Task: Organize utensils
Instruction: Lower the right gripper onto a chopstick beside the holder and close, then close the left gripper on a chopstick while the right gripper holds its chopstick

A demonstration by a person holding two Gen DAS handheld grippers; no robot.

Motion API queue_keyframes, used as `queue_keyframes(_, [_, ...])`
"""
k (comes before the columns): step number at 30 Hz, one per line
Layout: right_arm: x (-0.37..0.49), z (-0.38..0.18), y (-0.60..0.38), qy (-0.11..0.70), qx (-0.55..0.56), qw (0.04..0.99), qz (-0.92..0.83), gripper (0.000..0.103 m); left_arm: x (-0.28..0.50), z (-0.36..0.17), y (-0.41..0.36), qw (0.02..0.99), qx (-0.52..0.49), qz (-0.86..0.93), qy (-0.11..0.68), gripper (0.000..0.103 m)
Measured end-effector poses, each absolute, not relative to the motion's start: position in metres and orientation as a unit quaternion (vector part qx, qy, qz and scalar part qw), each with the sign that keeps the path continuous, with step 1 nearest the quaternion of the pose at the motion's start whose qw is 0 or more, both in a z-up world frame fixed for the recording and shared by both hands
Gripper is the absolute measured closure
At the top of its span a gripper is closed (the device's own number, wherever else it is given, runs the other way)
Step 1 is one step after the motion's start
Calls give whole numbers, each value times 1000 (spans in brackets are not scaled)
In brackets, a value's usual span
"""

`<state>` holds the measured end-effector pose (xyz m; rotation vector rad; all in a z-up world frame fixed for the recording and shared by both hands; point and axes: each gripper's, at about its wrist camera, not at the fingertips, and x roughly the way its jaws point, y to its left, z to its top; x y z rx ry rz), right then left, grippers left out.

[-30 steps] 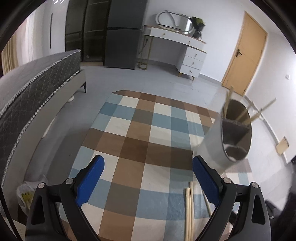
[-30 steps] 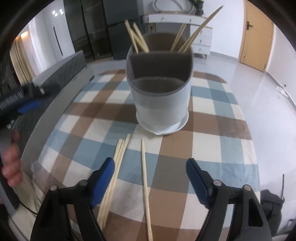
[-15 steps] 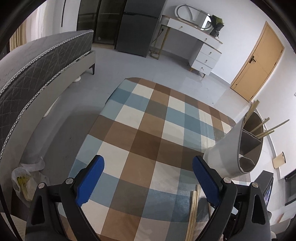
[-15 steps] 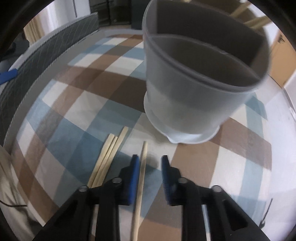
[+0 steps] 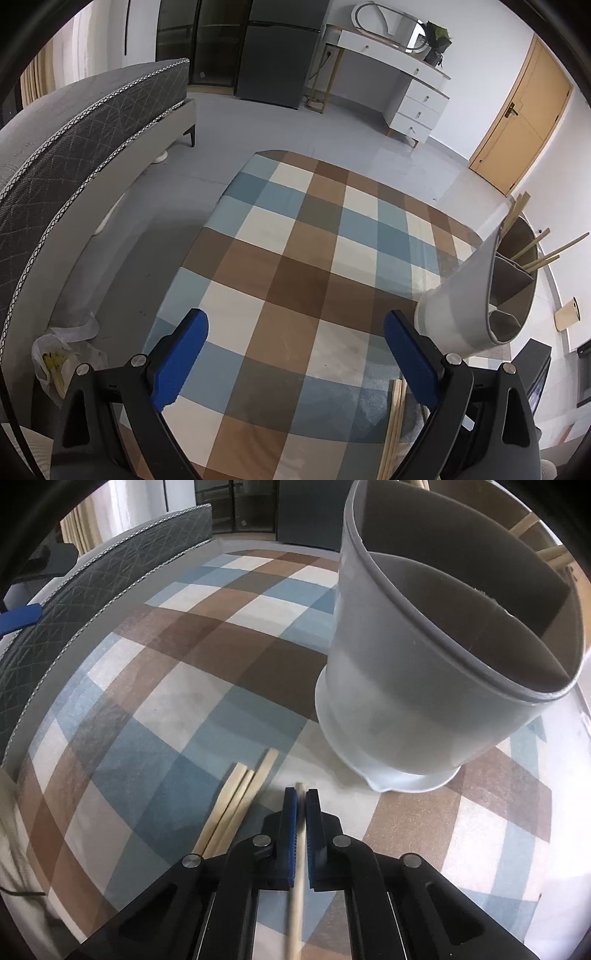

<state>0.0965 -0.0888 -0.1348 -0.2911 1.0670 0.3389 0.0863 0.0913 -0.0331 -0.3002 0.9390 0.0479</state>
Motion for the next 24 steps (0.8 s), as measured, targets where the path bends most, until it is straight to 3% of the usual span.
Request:
queue_keyframes(16, [76,-86,-140,465,26,870,163,100,73,-24,61,890,-80,16,449,10])
queue_keyframes(24, [58,-60,-178,430,124,878,167,100,71,-50,42,859,-80,-10,505,10])
